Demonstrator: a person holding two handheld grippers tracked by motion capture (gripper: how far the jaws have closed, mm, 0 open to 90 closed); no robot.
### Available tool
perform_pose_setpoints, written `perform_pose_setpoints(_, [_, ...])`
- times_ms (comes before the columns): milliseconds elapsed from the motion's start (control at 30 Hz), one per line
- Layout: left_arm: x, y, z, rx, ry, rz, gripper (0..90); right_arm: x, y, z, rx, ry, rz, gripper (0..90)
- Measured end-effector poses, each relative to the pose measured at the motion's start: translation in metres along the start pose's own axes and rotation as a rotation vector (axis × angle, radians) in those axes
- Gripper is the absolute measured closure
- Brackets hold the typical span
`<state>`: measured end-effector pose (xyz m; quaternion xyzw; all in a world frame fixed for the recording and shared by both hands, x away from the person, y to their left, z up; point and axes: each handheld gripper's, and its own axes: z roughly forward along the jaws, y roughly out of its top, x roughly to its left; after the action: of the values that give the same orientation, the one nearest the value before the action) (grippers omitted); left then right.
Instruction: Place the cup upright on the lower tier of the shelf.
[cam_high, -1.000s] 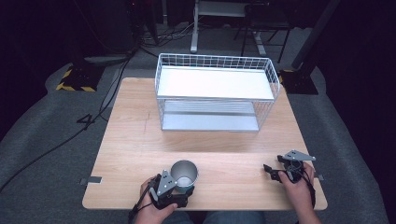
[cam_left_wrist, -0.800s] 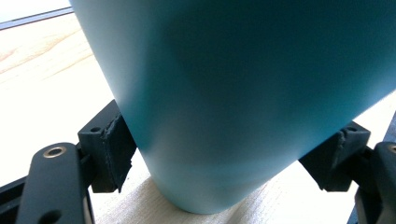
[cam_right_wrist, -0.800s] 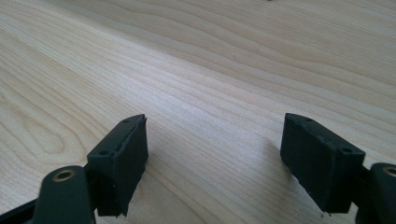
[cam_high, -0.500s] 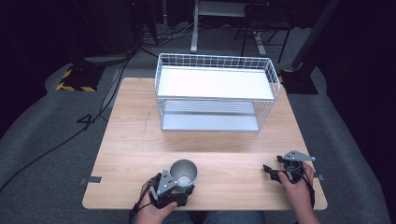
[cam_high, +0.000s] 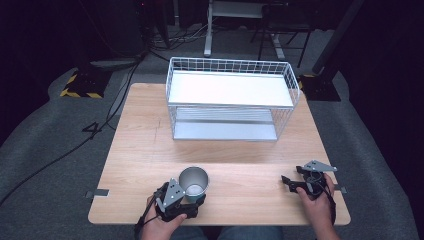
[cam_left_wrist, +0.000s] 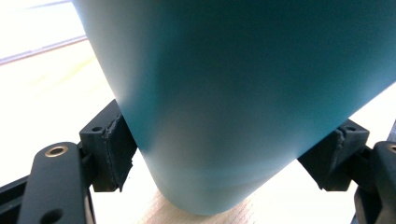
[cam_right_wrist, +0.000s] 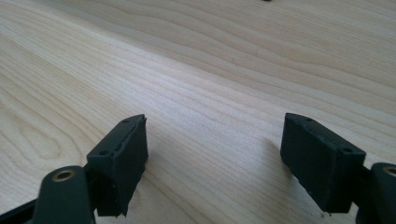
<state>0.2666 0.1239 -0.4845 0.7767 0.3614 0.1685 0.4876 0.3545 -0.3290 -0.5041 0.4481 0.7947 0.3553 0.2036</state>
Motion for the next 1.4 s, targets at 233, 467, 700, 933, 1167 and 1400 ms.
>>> perform_pose_setpoints(233, [0.004,0.019,-0.004,-0.004,0.012,0.004,22.2,0.000,0.000,0.000,0.001,-0.004,-0.001,23.5])
perform_pose_setpoints(467, [0.007,0.036,-0.002,-0.002,0.012,0.007,22.1,0.000,0.000,0.000,0.001,-0.004,-0.001,23.5])
perform_pose_setpoints(700, [0.012,0.051,0.007,0.001,0.012,0.024,22.2,0.000,0.000,0.000,0.000,-0.004,-0.002,23.5])
perform_pose_setpoints(933, [0.016,0.059,0.017,0.008,0.002,0.017,22.1,0.000,0.001,0.001,0.002,-0.004,0.002,23.5])
perform_pose_setpoints(1167, [0.021,0.066,0.026,0.007,0.005,0.005,22.1,0.000,0.001,0.001,0.002,-0.004,0.003,23.5])
perform_pose_setpoints(1400, [0.025,0.073,0.033,-0.006,0.016,0.000,22.1,0.000,0.001,0.002,0.000,-0.008,0.002,23.5])
